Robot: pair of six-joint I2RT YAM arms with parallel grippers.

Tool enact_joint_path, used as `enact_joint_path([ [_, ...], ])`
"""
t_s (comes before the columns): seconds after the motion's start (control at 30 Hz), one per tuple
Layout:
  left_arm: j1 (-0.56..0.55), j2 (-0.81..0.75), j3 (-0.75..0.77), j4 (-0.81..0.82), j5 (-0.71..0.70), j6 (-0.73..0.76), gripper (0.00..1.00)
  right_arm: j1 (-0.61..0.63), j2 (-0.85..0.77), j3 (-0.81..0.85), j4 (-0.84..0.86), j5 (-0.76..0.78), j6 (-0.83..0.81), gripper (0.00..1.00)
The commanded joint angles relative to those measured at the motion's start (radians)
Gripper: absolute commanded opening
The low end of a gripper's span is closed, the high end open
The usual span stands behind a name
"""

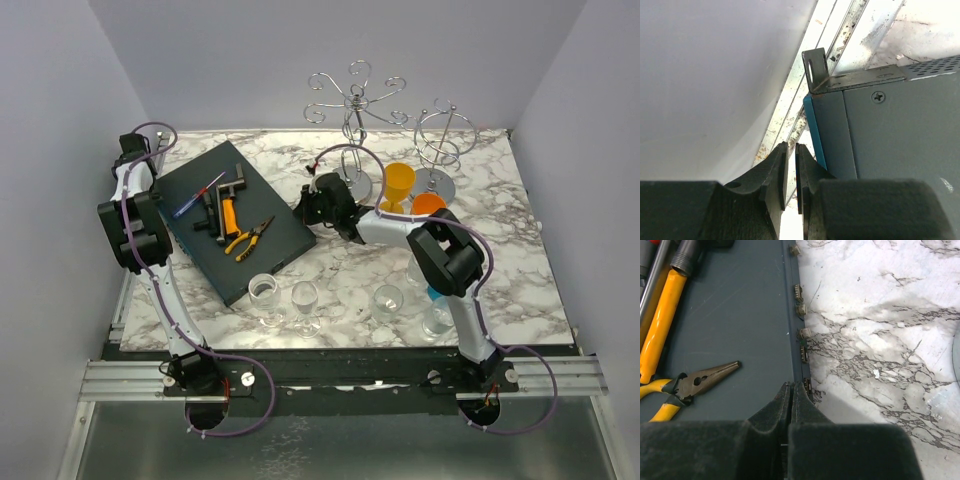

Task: Place the wine glass upside down on the wine glass rack
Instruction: Adjust the distractor at the center of the board.

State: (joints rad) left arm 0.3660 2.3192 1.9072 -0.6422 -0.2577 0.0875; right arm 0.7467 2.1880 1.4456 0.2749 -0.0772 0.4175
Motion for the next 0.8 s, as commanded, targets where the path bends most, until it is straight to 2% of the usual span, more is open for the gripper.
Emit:
enact_joint_path([
  [0.0, -0.113, 0.051, 0.009, 0.048, 0.236, -0.059, 0.2, 0.177, 0.086, -0.081, -0.229, -0.323, 0.071, 0.0],
  [0.3, -0.111, 0.002, -0.101, 0.07, 0.25, -0.049, 0.2, 0.023, -0.091, -0.201, -0.258, -0.131, 0.068, 0.0],
  [0.53, -0.108, -0.021, -0.128, 0.079, 0.256, -0.042, 0.2, 0.012, -0.075, -0.191, -0.26, -0.103, 0.092, 0.0],
  [0.77, -0.102, -0.024, -0.131, 0.082, 0.256, -0.032, 0.2, -0.028, -0.122, -0.178, -0.21, 0.042, 0.122, 0.0],
])
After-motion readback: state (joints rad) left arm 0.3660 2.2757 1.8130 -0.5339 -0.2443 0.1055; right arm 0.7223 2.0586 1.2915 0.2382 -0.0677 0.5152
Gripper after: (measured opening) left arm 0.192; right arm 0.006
